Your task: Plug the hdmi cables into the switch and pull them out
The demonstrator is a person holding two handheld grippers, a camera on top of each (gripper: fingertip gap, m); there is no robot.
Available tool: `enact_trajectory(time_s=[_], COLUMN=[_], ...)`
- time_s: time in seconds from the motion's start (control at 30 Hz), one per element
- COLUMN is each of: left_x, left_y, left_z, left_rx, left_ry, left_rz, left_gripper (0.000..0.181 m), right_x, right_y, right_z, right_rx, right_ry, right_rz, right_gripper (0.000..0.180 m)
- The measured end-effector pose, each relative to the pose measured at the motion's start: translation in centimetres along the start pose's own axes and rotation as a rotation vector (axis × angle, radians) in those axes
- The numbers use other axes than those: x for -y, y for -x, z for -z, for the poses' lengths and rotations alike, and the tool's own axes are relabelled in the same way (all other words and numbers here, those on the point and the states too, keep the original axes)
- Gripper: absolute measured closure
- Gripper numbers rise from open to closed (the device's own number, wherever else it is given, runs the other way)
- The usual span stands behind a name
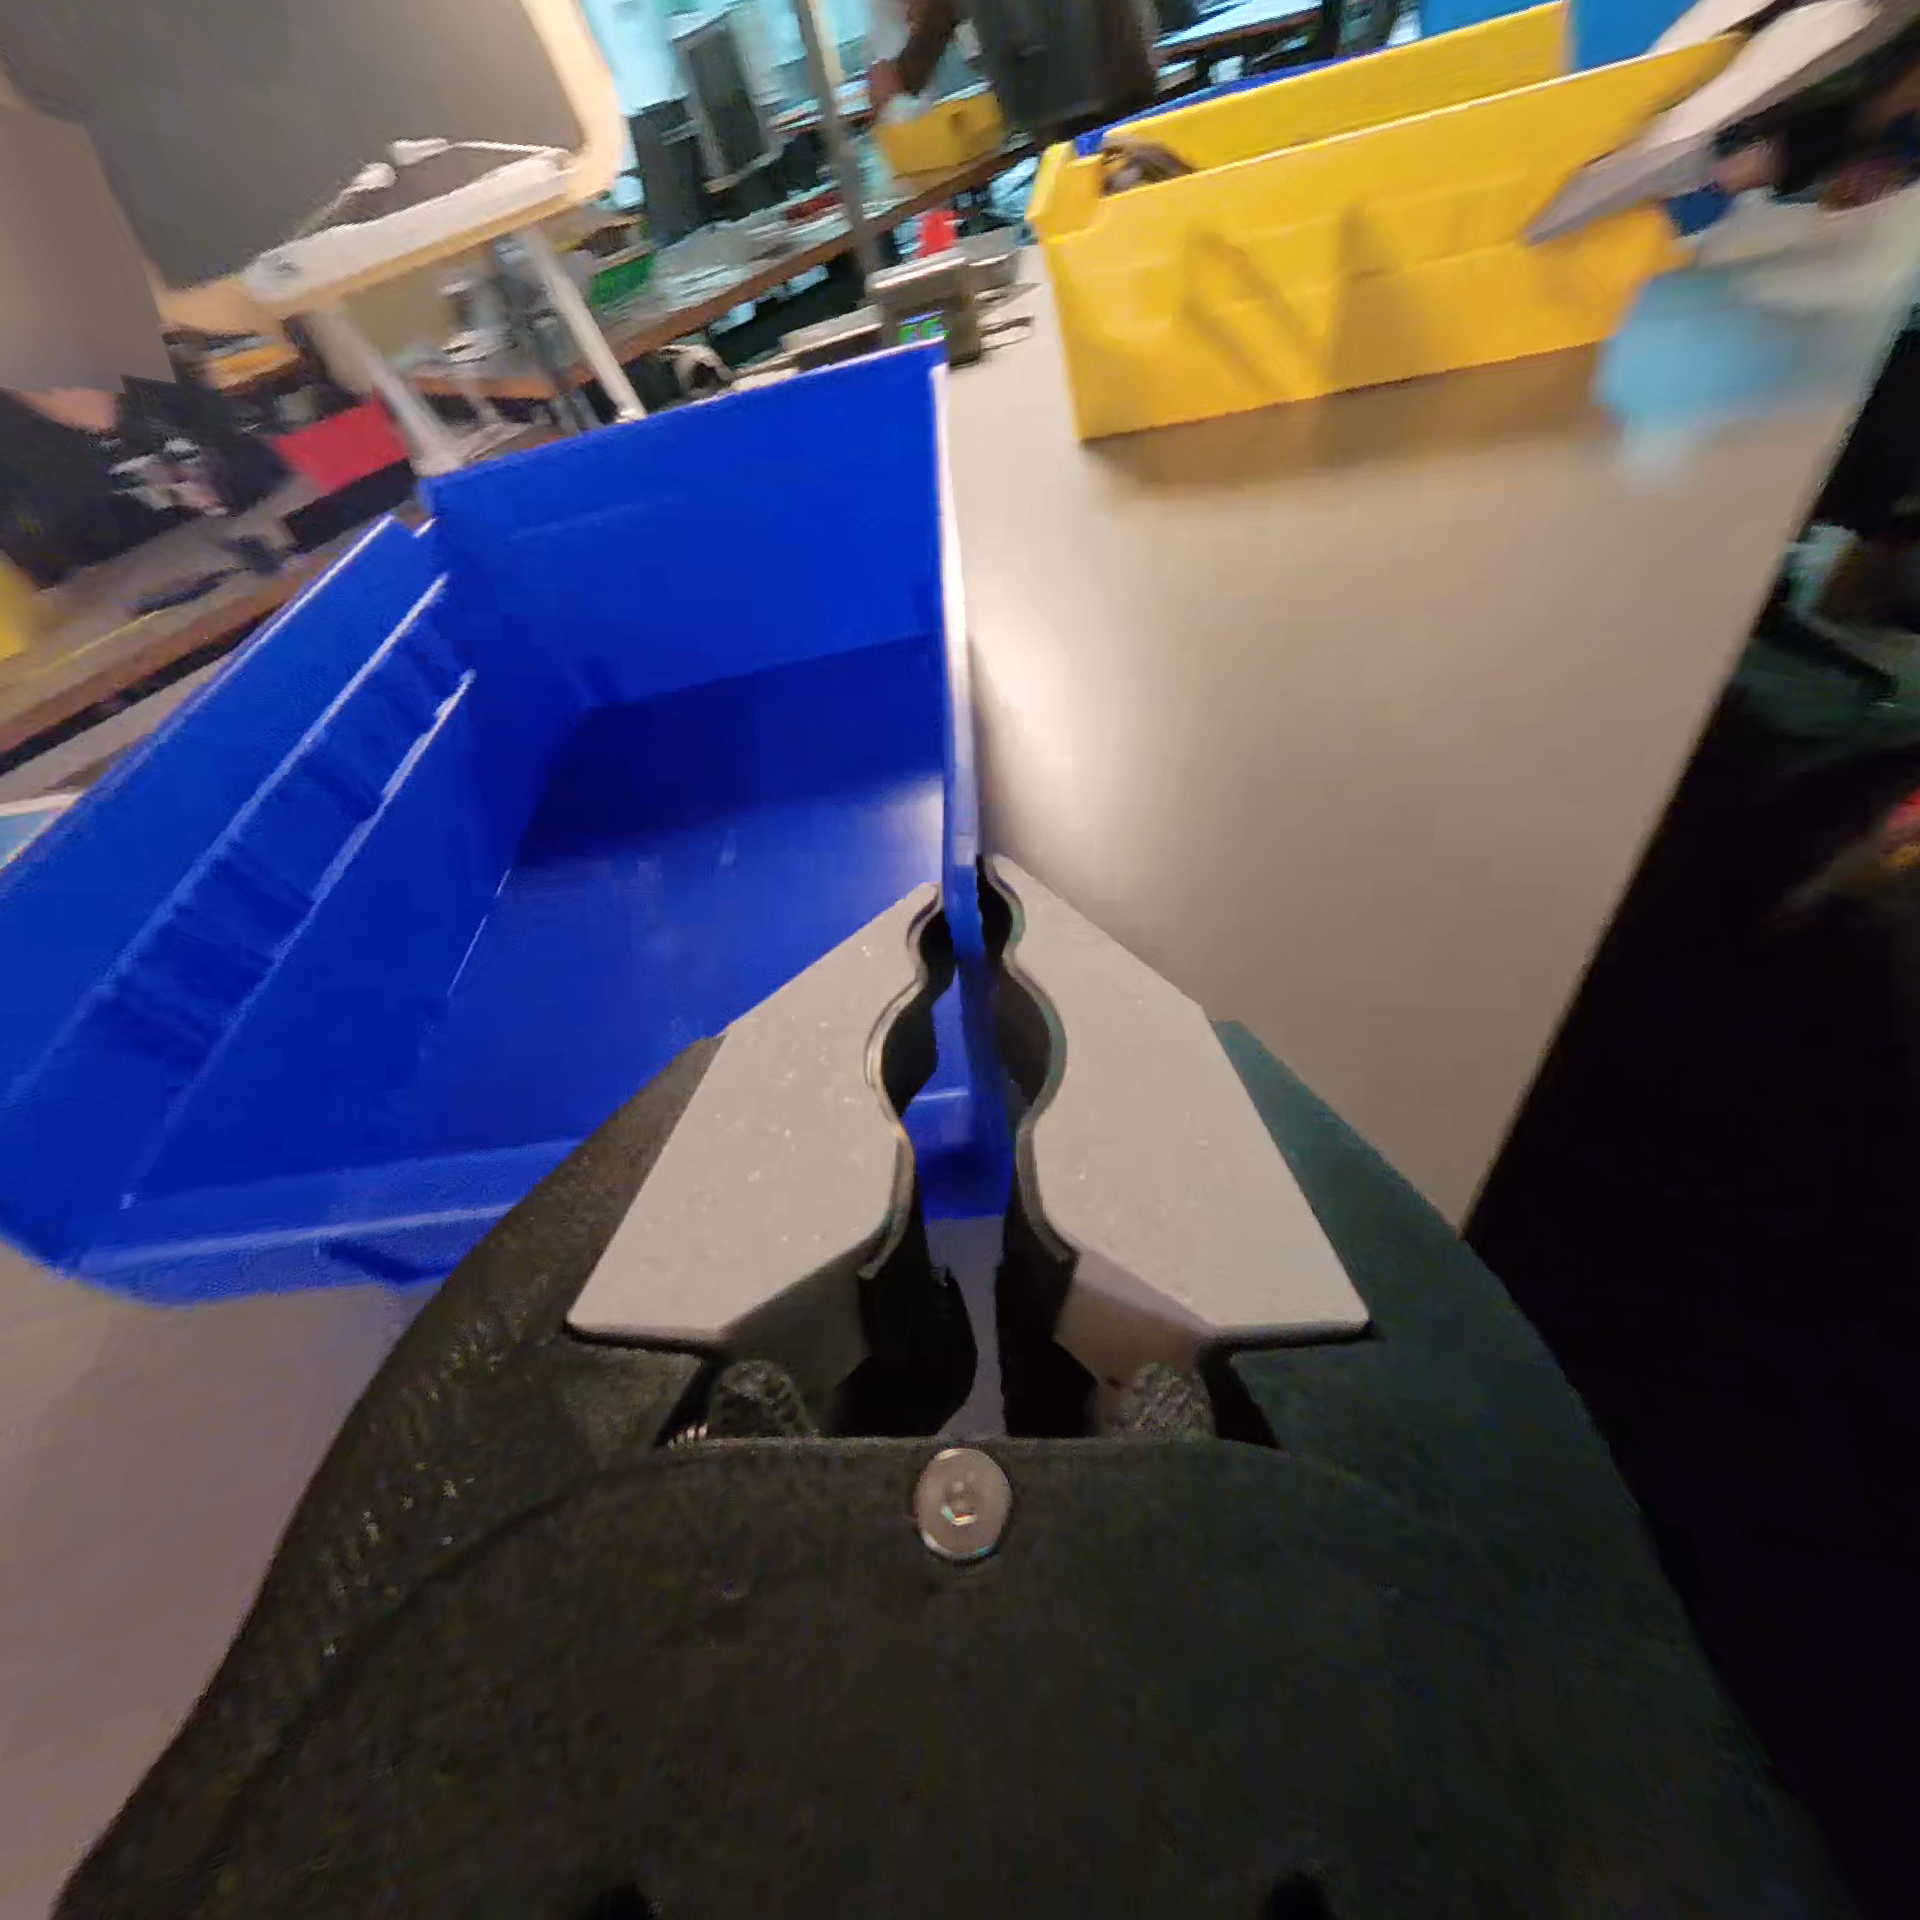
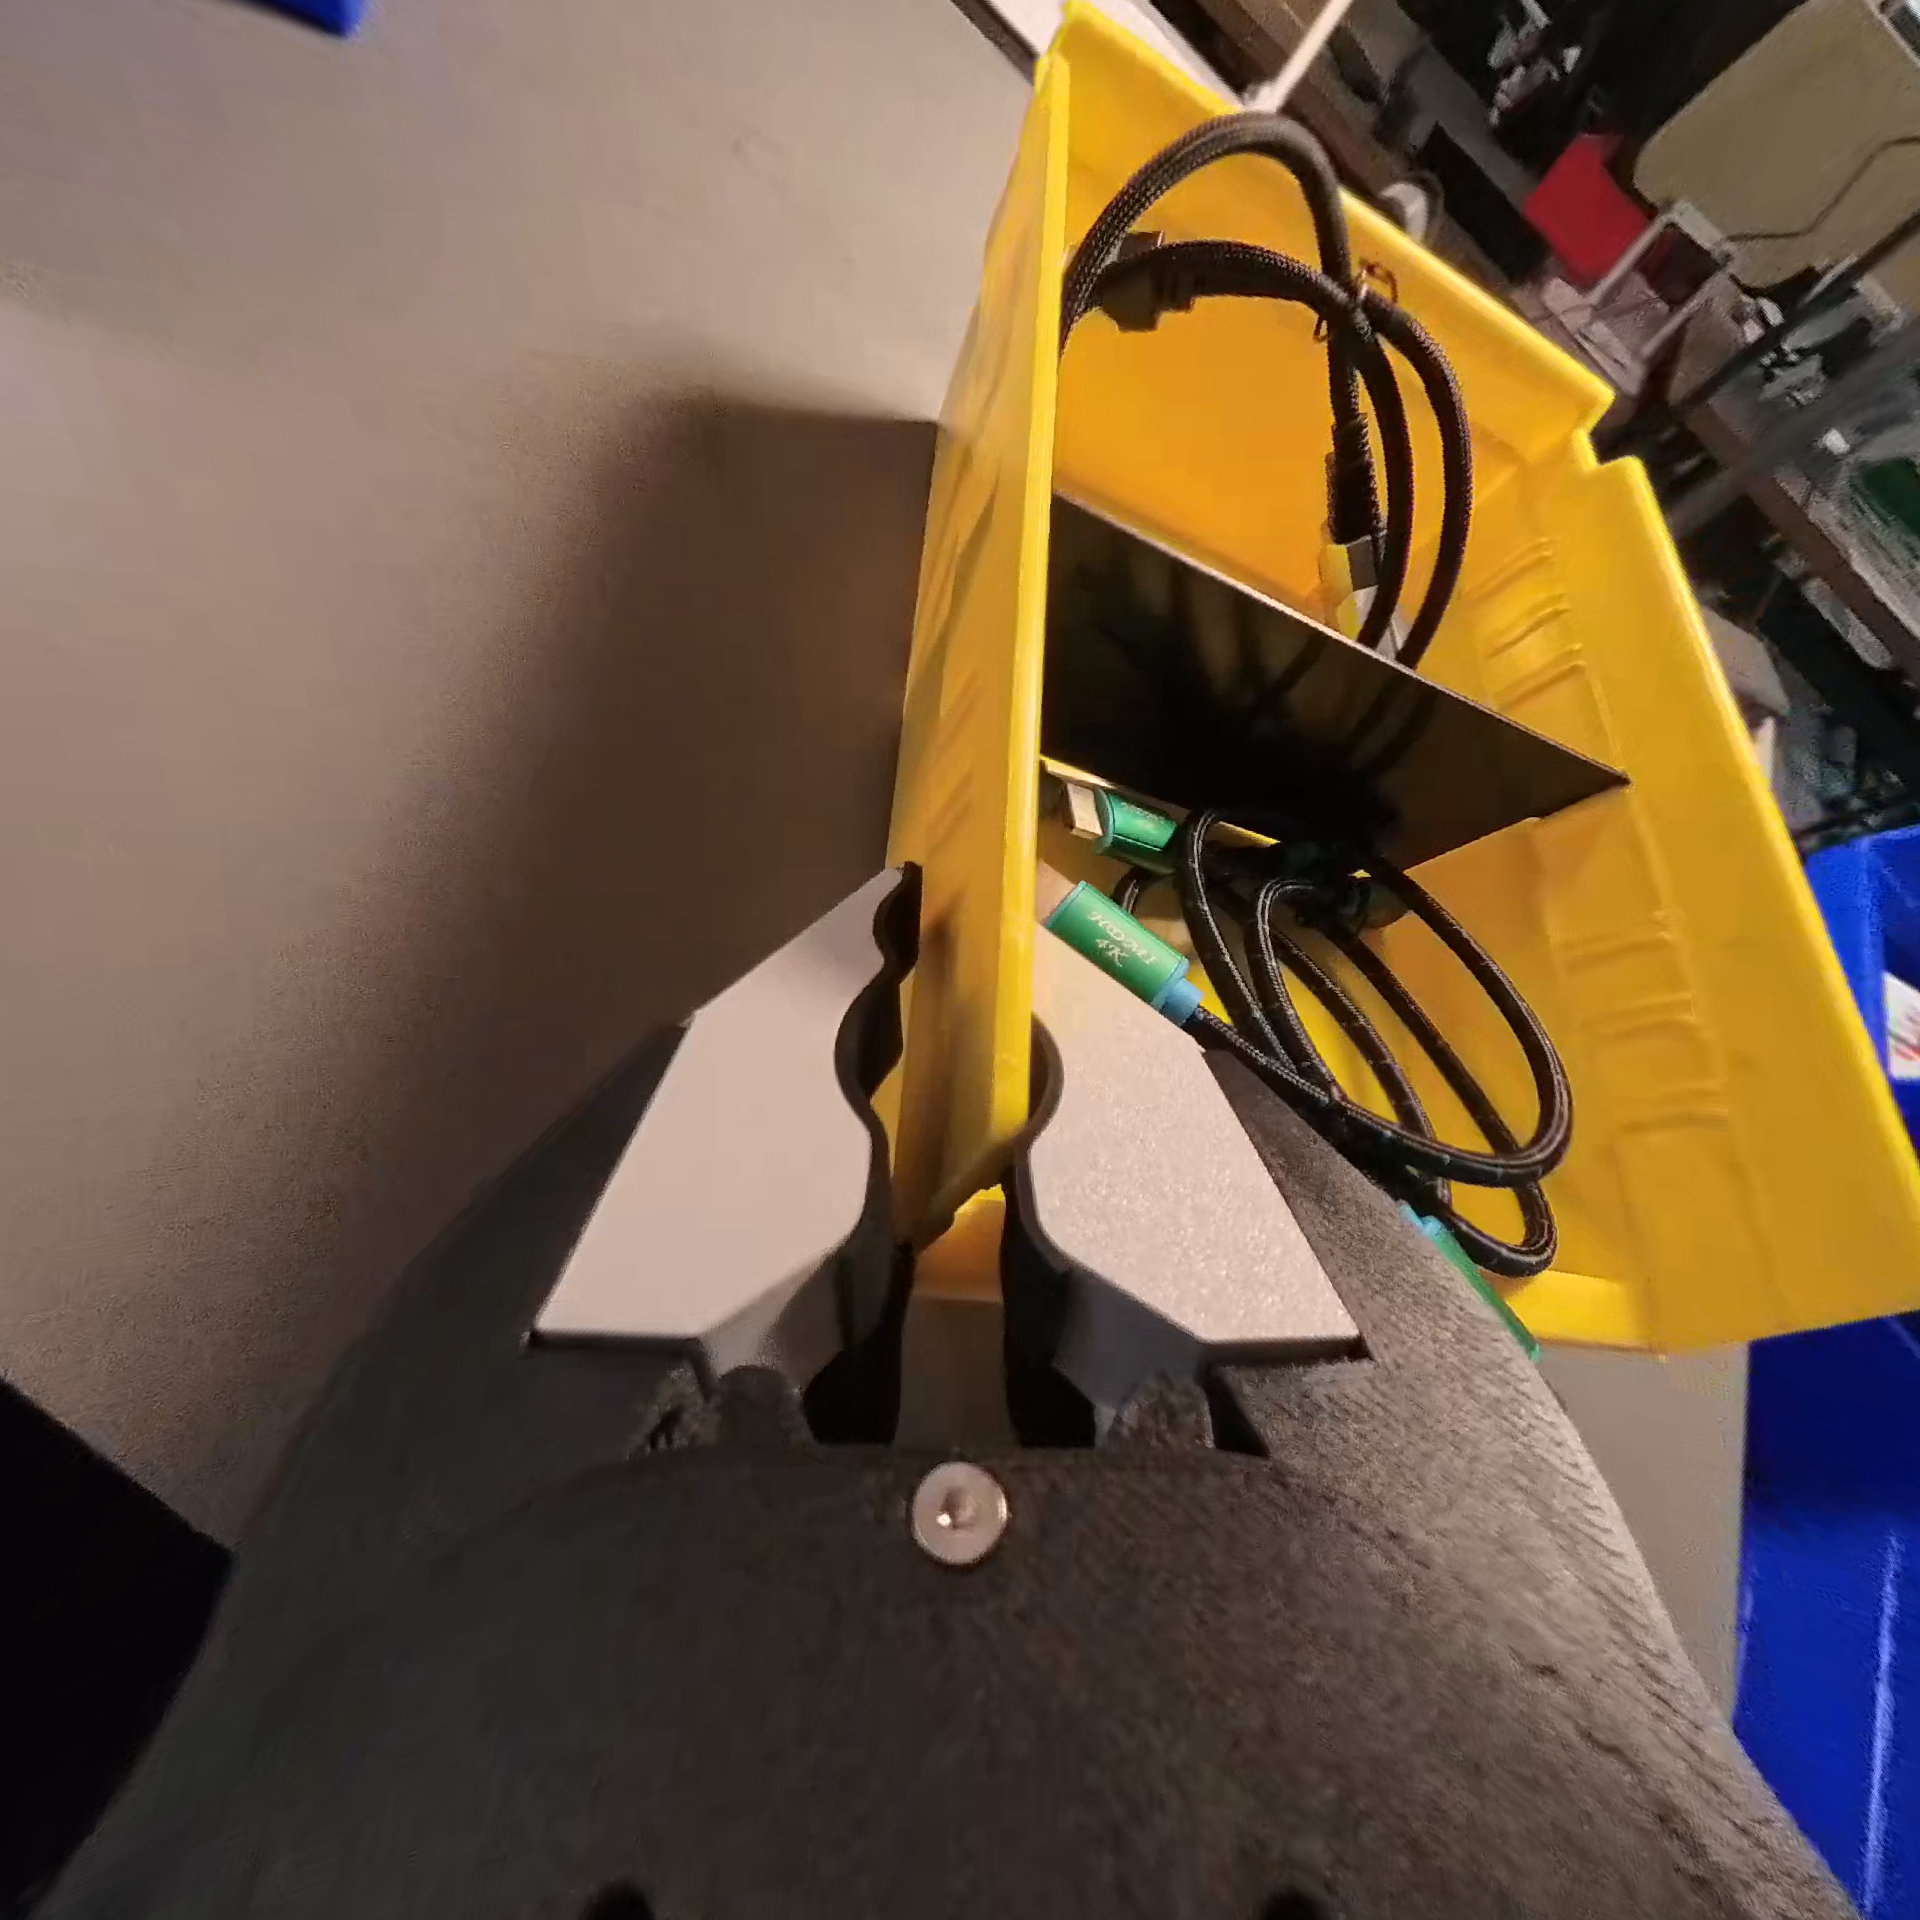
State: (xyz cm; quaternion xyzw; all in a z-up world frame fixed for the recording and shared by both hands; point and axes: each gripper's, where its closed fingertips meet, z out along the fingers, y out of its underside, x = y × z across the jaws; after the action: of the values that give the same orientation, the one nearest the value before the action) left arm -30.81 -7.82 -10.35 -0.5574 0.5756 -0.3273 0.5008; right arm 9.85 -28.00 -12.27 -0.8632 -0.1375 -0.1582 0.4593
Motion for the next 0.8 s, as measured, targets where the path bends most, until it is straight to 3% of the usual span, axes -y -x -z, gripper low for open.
enact_trajectory(time_s=[0.33,0.57,0.8], left_x=[0.8,1.1,1.7], left_y=[-6.1,-8.6,-10.5], left_z=[5.0,6.6,4.0], left_rx=[-0.516,-0.706,-0.81], left_ry=[-0.096,-0.097,-0.077], left_rz=[0.131,0.123,0.138], left_gripper=[0.176,0.177,0.176], right_x=[2.3,3.5,6.6], right_y=[2.1,1.4,2.7], right_z=[-0.7,-2.8,-6.2], right_rx=[0.369,0.534,0.679], right_ry=[-0.181,-0.202,-0.244], right_rz=[0.107,0.146,0.224], right_gripper=[0.172,0.174,0.173])
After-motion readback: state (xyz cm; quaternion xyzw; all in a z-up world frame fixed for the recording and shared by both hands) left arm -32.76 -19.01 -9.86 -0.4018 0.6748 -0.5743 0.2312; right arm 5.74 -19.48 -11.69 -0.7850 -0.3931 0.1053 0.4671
